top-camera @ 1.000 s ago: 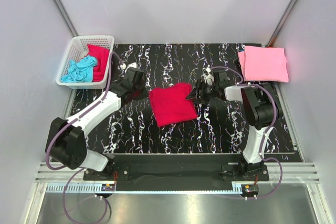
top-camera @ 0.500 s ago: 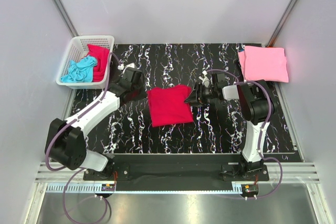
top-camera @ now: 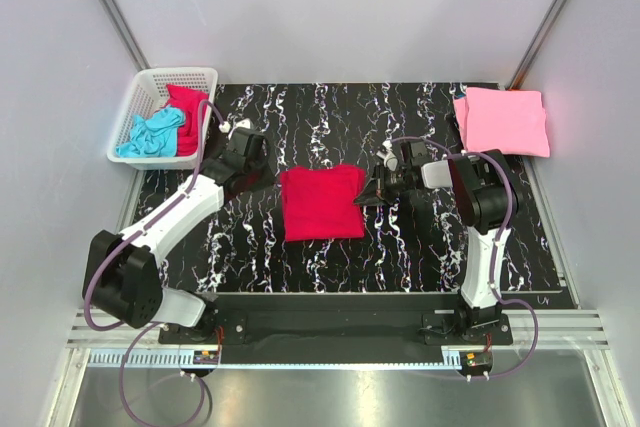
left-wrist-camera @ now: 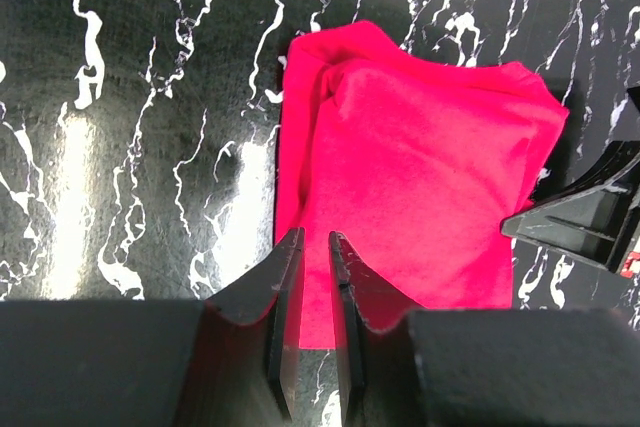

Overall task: Fold and stack the t-shirts
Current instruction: Neatly place the folded tshirt to the corner, then reset both grippers

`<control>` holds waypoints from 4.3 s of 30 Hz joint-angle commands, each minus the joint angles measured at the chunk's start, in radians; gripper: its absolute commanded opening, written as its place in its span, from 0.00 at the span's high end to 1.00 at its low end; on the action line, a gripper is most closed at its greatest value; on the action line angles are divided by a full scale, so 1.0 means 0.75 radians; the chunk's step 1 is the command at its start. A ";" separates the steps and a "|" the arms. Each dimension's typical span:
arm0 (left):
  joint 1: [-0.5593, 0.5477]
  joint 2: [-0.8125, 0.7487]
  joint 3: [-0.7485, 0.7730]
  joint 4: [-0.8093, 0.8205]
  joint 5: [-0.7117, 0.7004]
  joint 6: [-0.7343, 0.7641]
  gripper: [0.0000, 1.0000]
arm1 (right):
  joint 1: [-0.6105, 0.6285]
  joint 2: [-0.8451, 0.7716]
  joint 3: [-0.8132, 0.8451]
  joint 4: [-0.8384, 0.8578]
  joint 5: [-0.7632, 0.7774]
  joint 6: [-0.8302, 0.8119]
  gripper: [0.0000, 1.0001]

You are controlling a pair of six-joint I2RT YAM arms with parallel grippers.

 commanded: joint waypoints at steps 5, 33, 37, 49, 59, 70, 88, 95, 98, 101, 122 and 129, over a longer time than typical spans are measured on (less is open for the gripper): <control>0.012 -0.053 -0.010 0.014 -0.011 0.024 0.79 | 0.009 -0.096 0.071 -0.180 0.222 -0.119 1.00; 0.018 -0.010 -0.037 0.010 0.062 0.018 0.80 | -0.111 0.092 1.329 -1.060 1.631 -0.439 1.00; 0.018 0.008 -0.049 0.020 0.060 0.014 0.80 | -0.218 0.156 1.547 -1.133 1.666 -0.435 1.00; 0.018 0.049 -0.066 0.034 0.066 0.018 0.81 | -0.522 0.172 1.777 -1.213 1.822 -0.433 1.00; 0.018 0.071 -0.059 0.034 0.081 0.022 0.81 | -0.615 0.194 1.896 -1.211 1.860 -0.412 1.00; 0.018 0.106 -0.047 0.036 0.089 0.024 0.82 | -0.686 0.342 2.090 -1.270 1.936 -0.379 1.00; 0.018 0.135 -0.033 0.036 0.105 0.035 0.82 | -0.684 0.413 2.004 -1.311 1.711 -0.283 0.26; 0.018 0.106 -0.039 0.036 0.097 0.018 0.82 | -0.578 0.234 1.867 -1.309 1.723 -0.336 0.03; 0.016 0.092 -0.043 0.036 0.097 0.016 0.81 | -0.472 0.089 1.657 -1.271 1.732 -0.333 0.03; 0.014 0.071 -0.053 0.036 0.085 0.033 0.69 | -0.349 -0.130 1.308 -1.091 1.660 -0.308 0.02; -0.229 0.014 -0.027 0.002 -0.339 0.104 0.01 | 0.132 -0.779 0.157 -0.694 1.515 -0.124 0.00; -0.252 0.037 0.039 -0.017 -0.394 0.143 0.01 | 0.185 -0.816 0.100 -0.692 1.515 -0.081 0.00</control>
